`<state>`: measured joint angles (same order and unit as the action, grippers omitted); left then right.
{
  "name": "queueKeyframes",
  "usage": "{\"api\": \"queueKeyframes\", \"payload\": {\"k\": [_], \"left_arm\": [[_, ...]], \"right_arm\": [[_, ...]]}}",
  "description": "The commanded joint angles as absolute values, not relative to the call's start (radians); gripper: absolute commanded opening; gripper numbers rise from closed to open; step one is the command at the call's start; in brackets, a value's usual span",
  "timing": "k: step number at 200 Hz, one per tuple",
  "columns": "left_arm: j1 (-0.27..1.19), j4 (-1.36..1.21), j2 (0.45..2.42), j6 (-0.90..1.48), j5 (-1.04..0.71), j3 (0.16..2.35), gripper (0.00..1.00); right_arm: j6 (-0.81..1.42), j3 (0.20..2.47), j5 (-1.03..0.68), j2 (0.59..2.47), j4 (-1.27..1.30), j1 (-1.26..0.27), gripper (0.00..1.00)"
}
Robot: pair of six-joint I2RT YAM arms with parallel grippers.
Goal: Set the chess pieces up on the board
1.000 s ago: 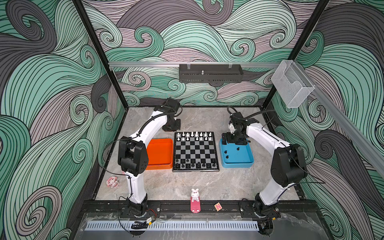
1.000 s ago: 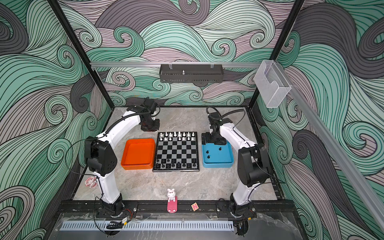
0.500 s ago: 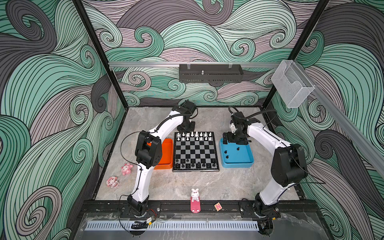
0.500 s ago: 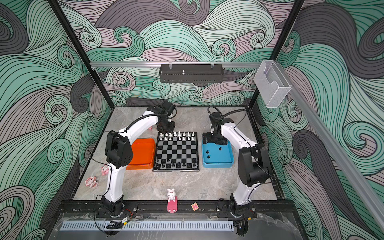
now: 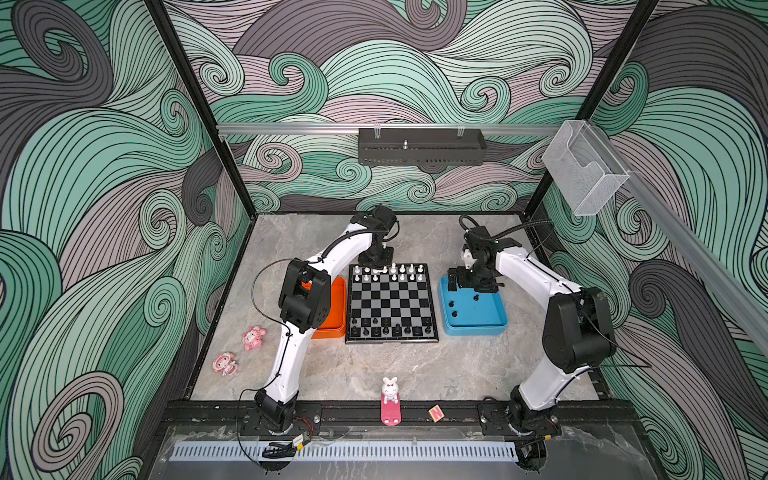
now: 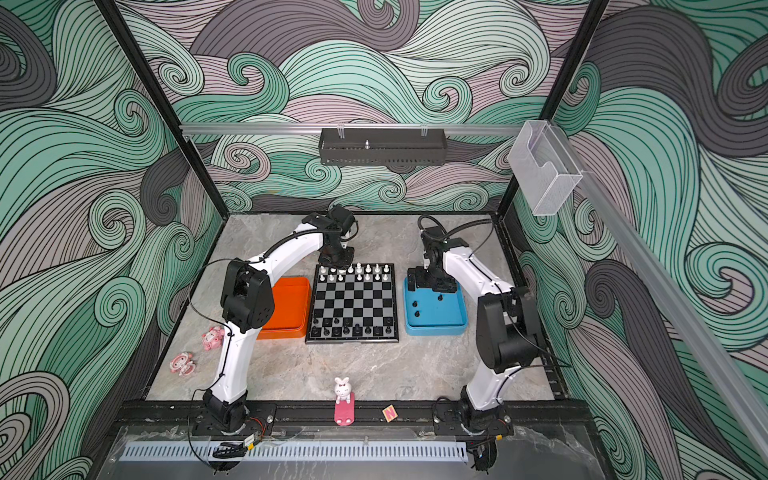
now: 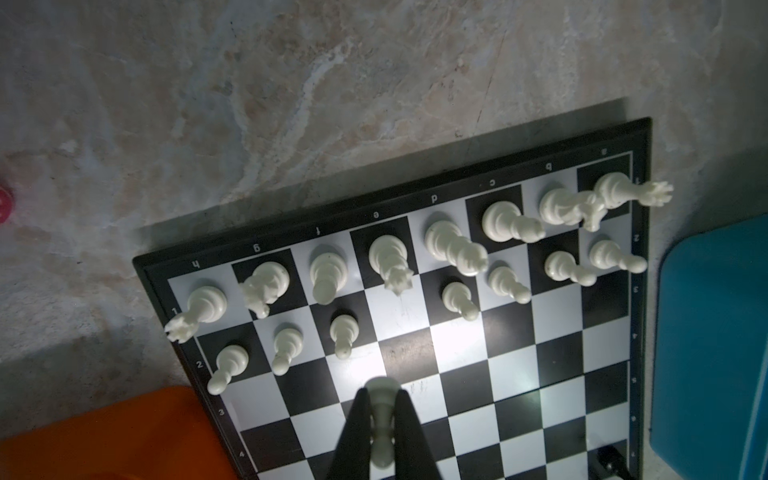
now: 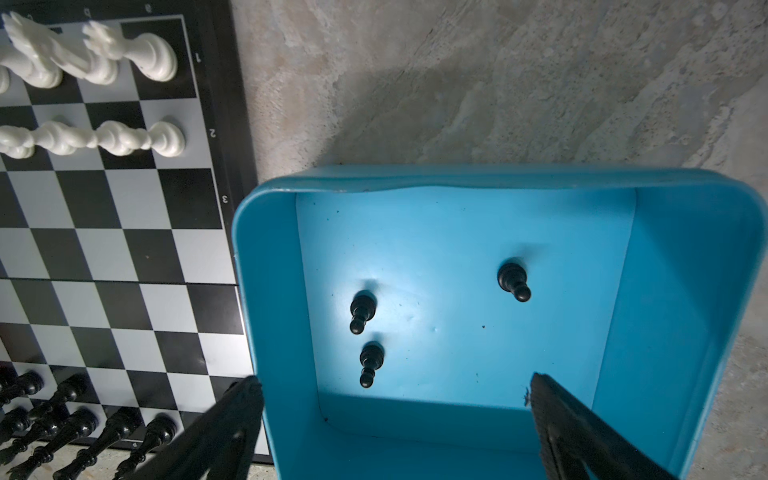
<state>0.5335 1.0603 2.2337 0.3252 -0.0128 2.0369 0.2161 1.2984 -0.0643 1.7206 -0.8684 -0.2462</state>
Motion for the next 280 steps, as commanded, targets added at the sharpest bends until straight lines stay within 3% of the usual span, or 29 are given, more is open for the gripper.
{"api": "queueKeyframes", "payload": {"k": [1,280], "left_arm": [[0.546,1.08,2.262,0.327,-0.036,2.081,0.12],[0.557,1.054,2.358,0.33,-0.031,2.115,0.13]], "right_arm": [[0.204,1.291,-0.075,1.727,-0.865,-0.238,1.0],[0.199,1.295,-0.092,1.747,-0.861,-0.223,1.0]]}}
